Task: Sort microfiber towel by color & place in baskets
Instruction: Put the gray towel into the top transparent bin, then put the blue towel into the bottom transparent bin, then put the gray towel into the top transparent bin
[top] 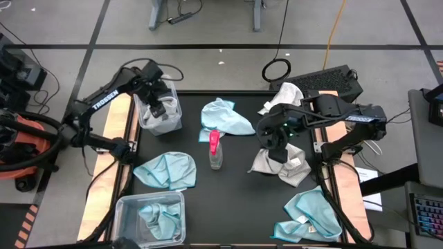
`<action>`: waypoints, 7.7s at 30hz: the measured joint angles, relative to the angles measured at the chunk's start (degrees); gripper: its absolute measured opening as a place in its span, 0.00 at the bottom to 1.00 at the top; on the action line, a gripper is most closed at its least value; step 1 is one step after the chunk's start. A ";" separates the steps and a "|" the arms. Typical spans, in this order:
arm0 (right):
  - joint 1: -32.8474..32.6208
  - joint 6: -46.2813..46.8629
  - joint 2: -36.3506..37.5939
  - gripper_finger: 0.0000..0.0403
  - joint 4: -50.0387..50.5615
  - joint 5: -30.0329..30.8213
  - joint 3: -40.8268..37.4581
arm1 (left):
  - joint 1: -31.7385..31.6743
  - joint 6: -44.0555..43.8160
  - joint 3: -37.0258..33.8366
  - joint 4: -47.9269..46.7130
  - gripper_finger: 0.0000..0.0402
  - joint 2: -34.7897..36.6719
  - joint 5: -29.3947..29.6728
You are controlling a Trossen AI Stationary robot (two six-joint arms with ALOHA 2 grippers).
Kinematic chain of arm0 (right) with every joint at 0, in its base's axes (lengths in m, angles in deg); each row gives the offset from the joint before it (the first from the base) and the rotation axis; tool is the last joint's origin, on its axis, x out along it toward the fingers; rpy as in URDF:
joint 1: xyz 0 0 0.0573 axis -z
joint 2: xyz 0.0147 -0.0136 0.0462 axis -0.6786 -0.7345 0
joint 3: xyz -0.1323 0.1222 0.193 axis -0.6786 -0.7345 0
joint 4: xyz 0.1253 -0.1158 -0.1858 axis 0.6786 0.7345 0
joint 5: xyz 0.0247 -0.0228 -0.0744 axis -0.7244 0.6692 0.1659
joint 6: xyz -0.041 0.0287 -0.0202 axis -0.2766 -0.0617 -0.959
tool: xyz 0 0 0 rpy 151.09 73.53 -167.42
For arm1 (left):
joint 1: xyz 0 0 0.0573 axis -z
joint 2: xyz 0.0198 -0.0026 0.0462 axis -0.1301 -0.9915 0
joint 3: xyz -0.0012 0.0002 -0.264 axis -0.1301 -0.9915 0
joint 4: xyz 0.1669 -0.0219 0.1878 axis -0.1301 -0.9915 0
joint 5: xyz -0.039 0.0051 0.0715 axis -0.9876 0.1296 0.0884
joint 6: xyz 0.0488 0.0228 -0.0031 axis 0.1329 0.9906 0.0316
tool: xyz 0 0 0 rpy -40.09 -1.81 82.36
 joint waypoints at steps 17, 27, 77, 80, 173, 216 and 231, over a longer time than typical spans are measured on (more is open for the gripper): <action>-5.62 6.10 0.01 0.54 -0.31 4.13 0.00 | -0.42 1.06 -5.63 12.03 0.11 -7.37 1.04; -7.34 6.38 0.01 0.54 -0.31 4.28 0.00 | -0.31 -0.47 -1.65 5.23 0.26 -2.66 -0.66; -7.41 -1.59 6.78 0.54 4.32 7.41 0.00 | 58.67 -19.78 -18.02 6.79 0.56 15.54 -3.06; -7.41 -1.41 6.96 0.54 4.94 7.39 0.00 | 59.34 -22.14 -22.58 10.21 0.62 15.54 -1.96; -13.33 -4.59 15.77 0.54 6.57 13.62 0.00 | 92.91 -62.90 30.08 -15.97 0.04 -5.41 -4.26; -13.33 -6.66 15.75 0.54 6.97 13.22 -0.27 | 109.76 -84.34 31.70 -14.47 0.71 -17.11 22.38; -13.23 -7.67 15.75 0.54 -2.20 13.18 -17.77 | 98.79 -70.49 31.70 -16.56 0.71 -7.55 40.07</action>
